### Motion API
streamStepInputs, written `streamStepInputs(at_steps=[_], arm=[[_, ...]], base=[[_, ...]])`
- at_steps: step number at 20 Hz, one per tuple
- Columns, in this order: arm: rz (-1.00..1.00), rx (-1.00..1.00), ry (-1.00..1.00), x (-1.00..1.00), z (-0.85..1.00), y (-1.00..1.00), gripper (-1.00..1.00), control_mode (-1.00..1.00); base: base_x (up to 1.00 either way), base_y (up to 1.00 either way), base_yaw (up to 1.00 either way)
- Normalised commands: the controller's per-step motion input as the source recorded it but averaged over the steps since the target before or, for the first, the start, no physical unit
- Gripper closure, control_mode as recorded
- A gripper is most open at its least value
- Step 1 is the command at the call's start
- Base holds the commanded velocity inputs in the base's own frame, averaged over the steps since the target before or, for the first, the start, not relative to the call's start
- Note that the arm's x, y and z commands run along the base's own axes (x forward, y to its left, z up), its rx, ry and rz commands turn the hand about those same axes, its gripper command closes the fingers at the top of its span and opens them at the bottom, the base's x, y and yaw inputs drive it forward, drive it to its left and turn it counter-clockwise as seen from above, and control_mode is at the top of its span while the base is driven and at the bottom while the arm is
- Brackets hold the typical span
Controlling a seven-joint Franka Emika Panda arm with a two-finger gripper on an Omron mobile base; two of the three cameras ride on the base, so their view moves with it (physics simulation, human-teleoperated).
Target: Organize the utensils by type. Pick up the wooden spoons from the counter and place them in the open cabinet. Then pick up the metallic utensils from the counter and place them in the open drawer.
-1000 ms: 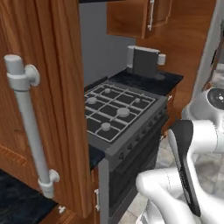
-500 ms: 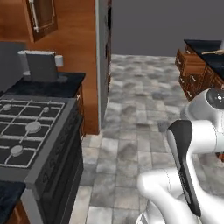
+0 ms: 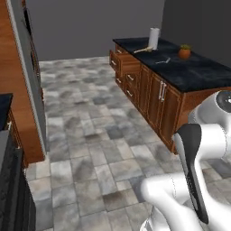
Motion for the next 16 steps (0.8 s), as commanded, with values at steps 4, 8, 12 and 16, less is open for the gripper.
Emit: streamStepInputs(at_steps=[4, 8, 12, 16], arm=[[0.00, 0.00, 0.00, 0.00, 0.00, 0.00, -1.00, 1.00], [0.00, 0.00, 0.00, 0.00, 0.00, 0.00, -1.00, 1.00], [0.00, 0.00, 0.00, 0.00, 0.00, 0.00, -1.00, 1.00], [0.00, 0.00, 0.00, 0.00, 0.00, 0.00, -1.00, 1.00]], base=[[0.96, 0.00, -0.15], [1.00, 0.08, 0.00], [1.00, 0.15, 0.00], [1.00, 0.08, 0.00]])
